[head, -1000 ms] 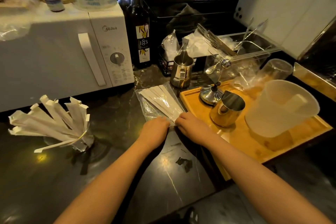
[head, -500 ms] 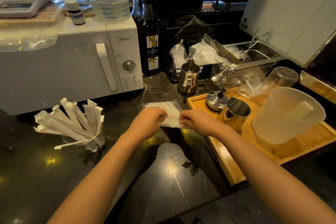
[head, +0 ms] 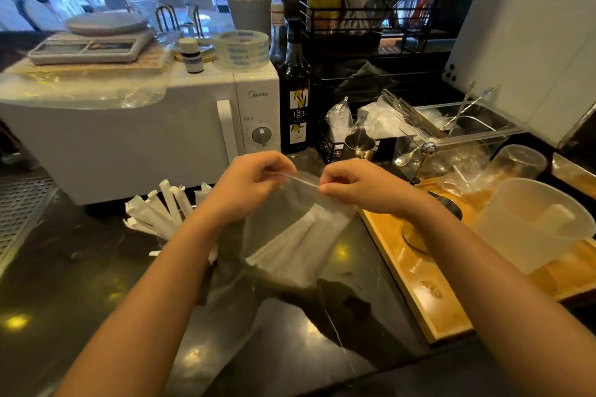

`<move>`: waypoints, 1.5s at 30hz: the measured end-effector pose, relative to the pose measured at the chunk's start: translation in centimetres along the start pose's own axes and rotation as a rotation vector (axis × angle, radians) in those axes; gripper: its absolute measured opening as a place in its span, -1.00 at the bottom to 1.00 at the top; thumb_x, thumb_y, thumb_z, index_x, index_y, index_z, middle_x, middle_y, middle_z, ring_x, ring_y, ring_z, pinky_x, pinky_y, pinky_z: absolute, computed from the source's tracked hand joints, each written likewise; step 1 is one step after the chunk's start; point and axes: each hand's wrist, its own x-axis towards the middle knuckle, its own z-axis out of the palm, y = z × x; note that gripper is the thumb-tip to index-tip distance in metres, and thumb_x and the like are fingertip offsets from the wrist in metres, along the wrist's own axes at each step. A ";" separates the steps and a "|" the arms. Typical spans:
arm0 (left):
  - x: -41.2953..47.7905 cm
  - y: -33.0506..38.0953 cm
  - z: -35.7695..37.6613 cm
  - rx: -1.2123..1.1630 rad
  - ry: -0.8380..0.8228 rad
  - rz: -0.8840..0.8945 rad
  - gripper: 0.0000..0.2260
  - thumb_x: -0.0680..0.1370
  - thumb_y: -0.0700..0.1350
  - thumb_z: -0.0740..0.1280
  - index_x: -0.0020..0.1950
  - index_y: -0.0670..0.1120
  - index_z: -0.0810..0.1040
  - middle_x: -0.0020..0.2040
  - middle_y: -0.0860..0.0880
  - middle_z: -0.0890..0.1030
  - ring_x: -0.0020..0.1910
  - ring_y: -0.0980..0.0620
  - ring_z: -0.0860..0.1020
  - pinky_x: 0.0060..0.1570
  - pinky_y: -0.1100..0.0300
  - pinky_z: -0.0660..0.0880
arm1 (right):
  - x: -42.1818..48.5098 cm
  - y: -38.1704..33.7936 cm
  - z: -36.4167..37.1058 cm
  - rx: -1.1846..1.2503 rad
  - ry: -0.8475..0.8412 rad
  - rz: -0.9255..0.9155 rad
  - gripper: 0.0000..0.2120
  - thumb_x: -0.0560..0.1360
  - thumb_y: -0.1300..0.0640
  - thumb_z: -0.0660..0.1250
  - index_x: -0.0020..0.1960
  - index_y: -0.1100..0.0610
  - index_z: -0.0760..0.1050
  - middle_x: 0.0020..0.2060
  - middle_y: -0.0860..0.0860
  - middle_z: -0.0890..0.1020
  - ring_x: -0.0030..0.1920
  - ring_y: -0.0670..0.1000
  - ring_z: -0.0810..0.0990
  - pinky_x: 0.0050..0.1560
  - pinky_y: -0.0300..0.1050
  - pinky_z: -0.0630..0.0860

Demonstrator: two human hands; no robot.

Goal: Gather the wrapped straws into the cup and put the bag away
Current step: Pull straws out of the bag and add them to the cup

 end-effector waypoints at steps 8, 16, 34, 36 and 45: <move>-1.7 0.0 -1.5 -0.080 -0.173 -0.006 -0.67 0.48 -0.30 0.26 -0.05 0.16 0.35 -0.14 0.08 0.51 -0.16 0.35 0.51 -0.10 0.45 0.42 | 0.1 -3.1 2.3 0.236 -0.271 0.017 -0.74 0.52 0.19 0.23 -0.35 0.09 0.39 -0.53 -0.08 0.52 -0.54 -0.19 0.51 -0.42 -0.32 0.49; -3.7 -0.9 0.3 -0.249 0.235 -0.174 -0.88 0.51 -0.12 0.24 -0.22 -0.03 0.36 -0.26 -0.01 0.49 -0.36 0.22 0.48 -0.35 0.40 0.42 | 0.7 -3.2 4.2 0.471 -0.116 0.108 -0.73 0.52 0.20 0.22 -0.35 0.11 0.35 -0.45 0.01 0.45 -0.51 -0.14 0.48 -0.48 -0.36 0.45; -3.9 -2.3 2.2 -0.681 -0.200 -0.389 -0.57 0.41 0.08 0.27 -0.04 -0.30 0.55 -0.31 -0.13 0.59 -0.30 -0.06 0.56 -0.36 0.26 0.53 | 0.4 -2.9 6.4 0.672 -0.175 0.121 -0.88 0.47 0.13 0.29 -0.17 0.07 0.61 -0.34 -0.01 0.67 -0.31 -0.08 0.65 -0.32 -0.26 0.59; -3.9 -2.2 2.2 -0.687 -0.214 -0.390 -0.50 0.30 0.17 0.26 -0.03 -0.24 0.57 -0.27 -0.16 0.59 -0.26 -0.08 0.56 -0.31 0.22 0.54 | 0.4 -3.0 6.3 0.716 -0.188 0.121 -0.83 0.45 0.09 0.28 -0.26 0.00 0.61 -0.31 0.05 0.66 -0.31 -0.06 0.65 -0.32 -0.25 0.58; -4.2 -2.5 1.8 -0.698 -0.246 -0.368 -0.70 0.53 0.00 0.17 -0.17 -0.16 0.59 -0.39 -0.04 0.58 -0.39 0.04 0.54 -0.32 0.22 0.50 | 0.4 -2.6 6.5 0.803 -0.221 0.104 -0.81 0.39 0.02 0.27 -0.34 0.04 0.58 -0.36 0.03 0.63 -0.30 -0.03 0.62 -0.38 -0.29 0.57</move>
